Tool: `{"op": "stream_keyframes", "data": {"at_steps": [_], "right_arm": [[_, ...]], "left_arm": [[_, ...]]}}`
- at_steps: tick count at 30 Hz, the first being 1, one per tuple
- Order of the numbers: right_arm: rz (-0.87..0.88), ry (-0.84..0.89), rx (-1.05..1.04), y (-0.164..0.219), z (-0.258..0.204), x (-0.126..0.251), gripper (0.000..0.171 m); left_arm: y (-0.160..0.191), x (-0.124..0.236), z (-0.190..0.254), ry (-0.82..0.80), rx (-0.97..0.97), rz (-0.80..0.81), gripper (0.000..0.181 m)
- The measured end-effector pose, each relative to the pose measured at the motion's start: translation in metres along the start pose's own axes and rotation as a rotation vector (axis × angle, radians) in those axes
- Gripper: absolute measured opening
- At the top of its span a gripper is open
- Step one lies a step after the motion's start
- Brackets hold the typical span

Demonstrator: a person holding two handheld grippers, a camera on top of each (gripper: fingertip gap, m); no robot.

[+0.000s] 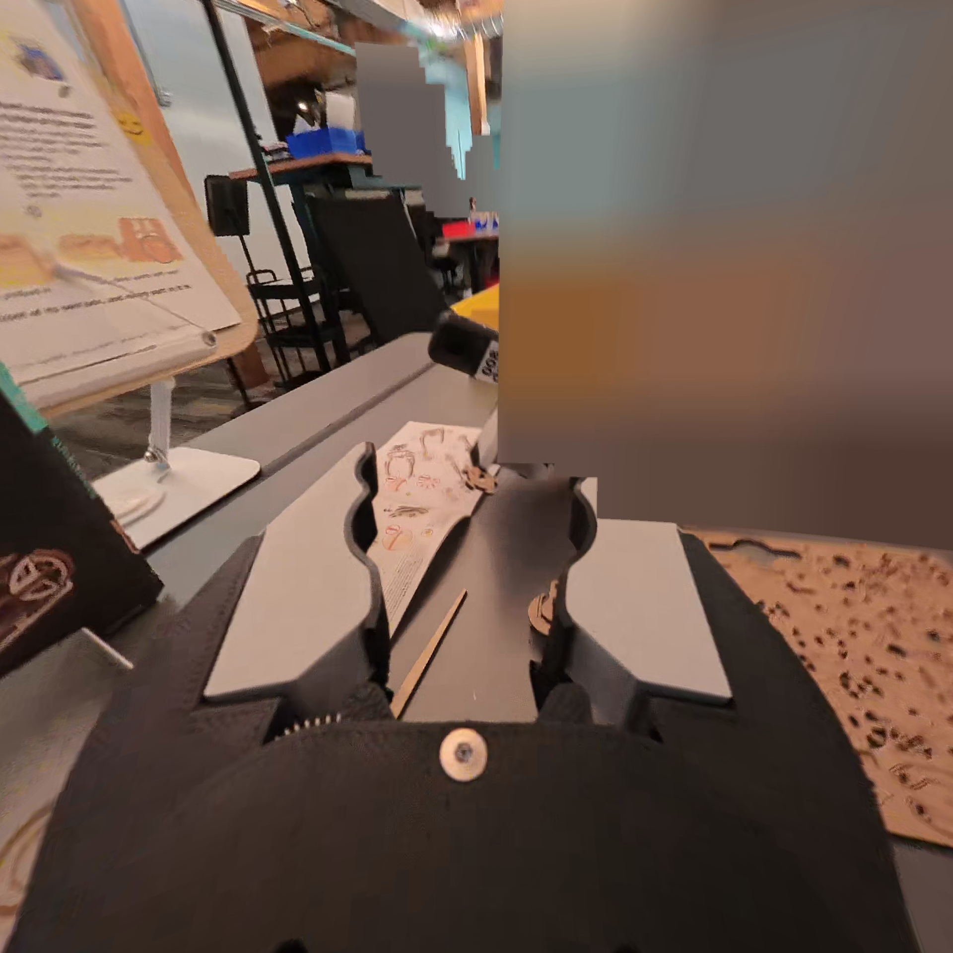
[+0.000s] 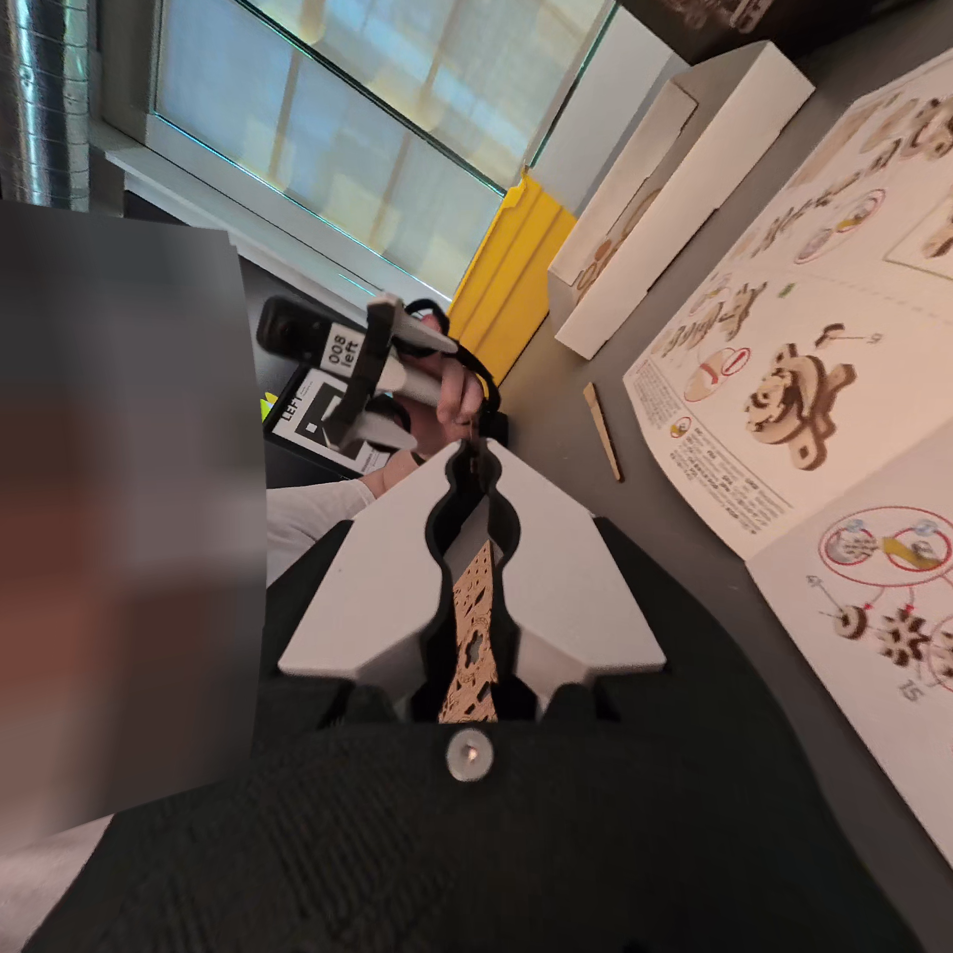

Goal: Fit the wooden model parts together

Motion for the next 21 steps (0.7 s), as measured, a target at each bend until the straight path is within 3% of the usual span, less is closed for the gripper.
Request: {"op": "stream_keyframes", "data": {"at_steps": [4,14,21], "right_arm": [[-0.042,0.003,-0.028,0.009,0.001,-0.008,0.002],[-0.037,0.038,-0.074,0.011,0.009,-0.004,0.002],[-0.024,0.048,-0.071,0.009,0.010,-0.002,0.002]], "left_arm": [[0.002,0.003,-0.015,-0.002,0.106,0.009,0.072],[0.032,-0.012,0.016,0.094,-0.119,-0.189,0.067],[0.018,-0.005,-0.003,-0.005,-0.057,-0.101,0.070]]}}
Point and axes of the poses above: each gripper's, where its closed fingertips meet, x back along the fingers, y out of its underside, z = x × y across the jaws, the point moved 5 cm from there along x, back along the fingers, and after that the axes turned 8 degrees about -y, right-handed, at the moved point
